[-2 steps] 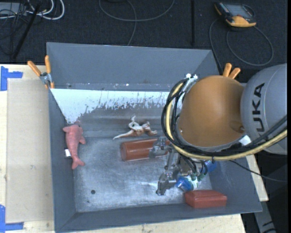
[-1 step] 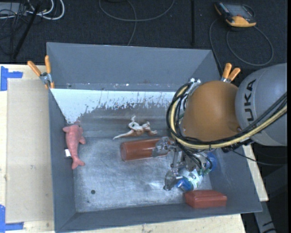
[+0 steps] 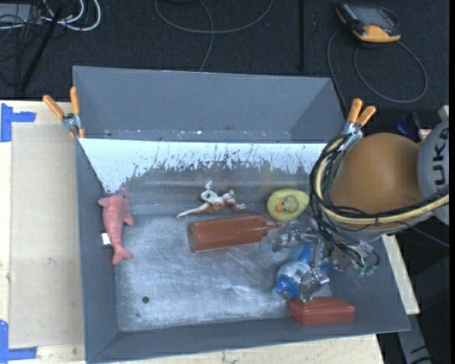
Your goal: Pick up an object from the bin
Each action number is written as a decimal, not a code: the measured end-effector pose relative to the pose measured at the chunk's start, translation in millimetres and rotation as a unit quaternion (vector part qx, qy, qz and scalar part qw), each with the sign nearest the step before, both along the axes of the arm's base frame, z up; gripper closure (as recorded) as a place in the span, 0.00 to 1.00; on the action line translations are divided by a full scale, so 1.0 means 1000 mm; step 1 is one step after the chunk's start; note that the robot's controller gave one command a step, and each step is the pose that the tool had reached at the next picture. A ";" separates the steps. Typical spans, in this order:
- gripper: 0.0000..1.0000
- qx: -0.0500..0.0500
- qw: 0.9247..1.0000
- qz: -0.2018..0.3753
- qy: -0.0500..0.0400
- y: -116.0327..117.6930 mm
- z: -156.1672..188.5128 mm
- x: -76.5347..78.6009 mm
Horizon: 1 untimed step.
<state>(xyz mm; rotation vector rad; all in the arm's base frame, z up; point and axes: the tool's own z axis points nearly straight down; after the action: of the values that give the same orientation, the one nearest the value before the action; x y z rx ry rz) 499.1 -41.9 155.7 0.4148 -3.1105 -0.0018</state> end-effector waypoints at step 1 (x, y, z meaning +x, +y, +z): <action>0.00 -0.003 1.000 -0.021 -0.001 -0.039 -0.005 0.026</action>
Offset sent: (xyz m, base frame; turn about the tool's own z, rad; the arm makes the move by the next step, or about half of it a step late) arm 0.0276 -0.0963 -0.0857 -0.2399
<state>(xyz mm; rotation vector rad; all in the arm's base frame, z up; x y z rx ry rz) 525.3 -80.7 151.1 0.3503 -3.1191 0.0068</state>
